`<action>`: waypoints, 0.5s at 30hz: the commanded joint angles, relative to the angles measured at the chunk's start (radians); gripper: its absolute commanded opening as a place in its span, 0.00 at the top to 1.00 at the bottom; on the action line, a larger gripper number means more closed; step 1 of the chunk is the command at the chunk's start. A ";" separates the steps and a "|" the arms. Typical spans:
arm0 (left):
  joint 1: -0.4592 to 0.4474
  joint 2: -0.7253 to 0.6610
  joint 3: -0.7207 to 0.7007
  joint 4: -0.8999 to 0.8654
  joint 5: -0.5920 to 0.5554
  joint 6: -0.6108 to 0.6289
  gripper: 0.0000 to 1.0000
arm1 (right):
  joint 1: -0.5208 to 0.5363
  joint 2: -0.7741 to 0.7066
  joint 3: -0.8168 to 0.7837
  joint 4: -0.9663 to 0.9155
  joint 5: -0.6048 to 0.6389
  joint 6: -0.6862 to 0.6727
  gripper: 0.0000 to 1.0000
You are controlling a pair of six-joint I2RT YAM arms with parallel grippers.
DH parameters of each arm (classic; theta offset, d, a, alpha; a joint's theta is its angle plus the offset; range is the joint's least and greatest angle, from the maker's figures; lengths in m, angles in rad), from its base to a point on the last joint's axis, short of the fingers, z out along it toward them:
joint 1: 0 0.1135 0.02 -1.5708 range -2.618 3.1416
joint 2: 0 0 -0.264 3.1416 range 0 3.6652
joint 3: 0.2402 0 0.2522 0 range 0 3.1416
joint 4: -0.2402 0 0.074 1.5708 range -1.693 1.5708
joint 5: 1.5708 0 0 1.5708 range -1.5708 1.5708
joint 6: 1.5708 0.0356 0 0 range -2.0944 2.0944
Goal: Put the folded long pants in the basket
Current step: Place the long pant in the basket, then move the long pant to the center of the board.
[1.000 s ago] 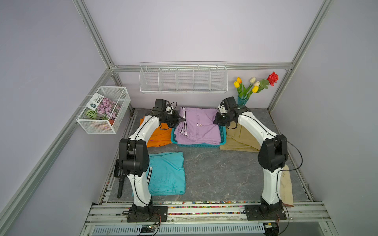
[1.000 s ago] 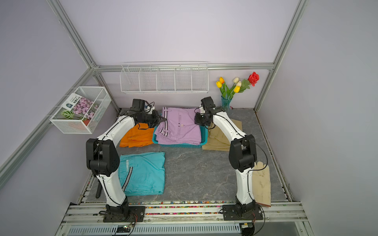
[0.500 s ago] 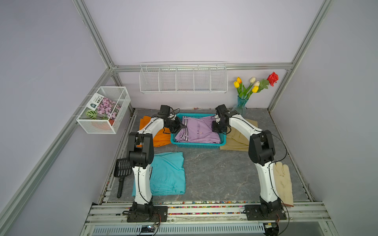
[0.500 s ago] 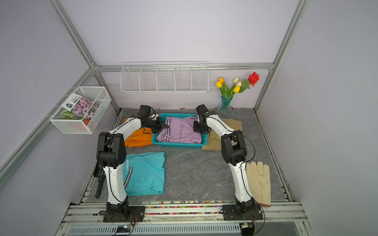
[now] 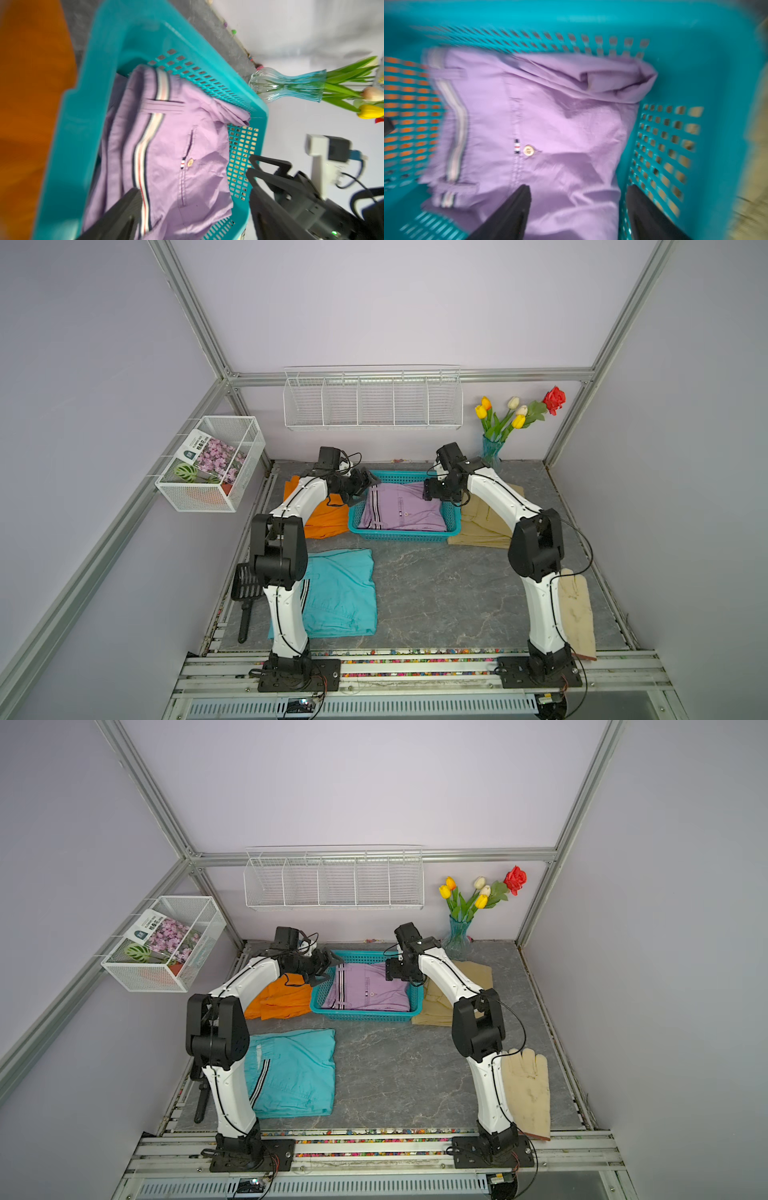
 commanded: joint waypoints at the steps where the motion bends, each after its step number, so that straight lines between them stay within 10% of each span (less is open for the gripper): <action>1: 0.003 -0.117 -0.007 -0.042 -0.052 0.009 0.13 | 0.019 -0.120 0.060 -0.027 0.028 -0.023 0.18; 6: -0.002 -0.332 -0.097 -0.137 -0.230 0.013 0.17 | 0.104 -0.251 -0.018 -0.008 0.052 -0.026 0.16; 15: 0.019 -0.950 -0.632 -0.135 -0.601 -0.017 0.14 | 0.415 -0.613 -0.712 0.485 0.144 0.094 0.11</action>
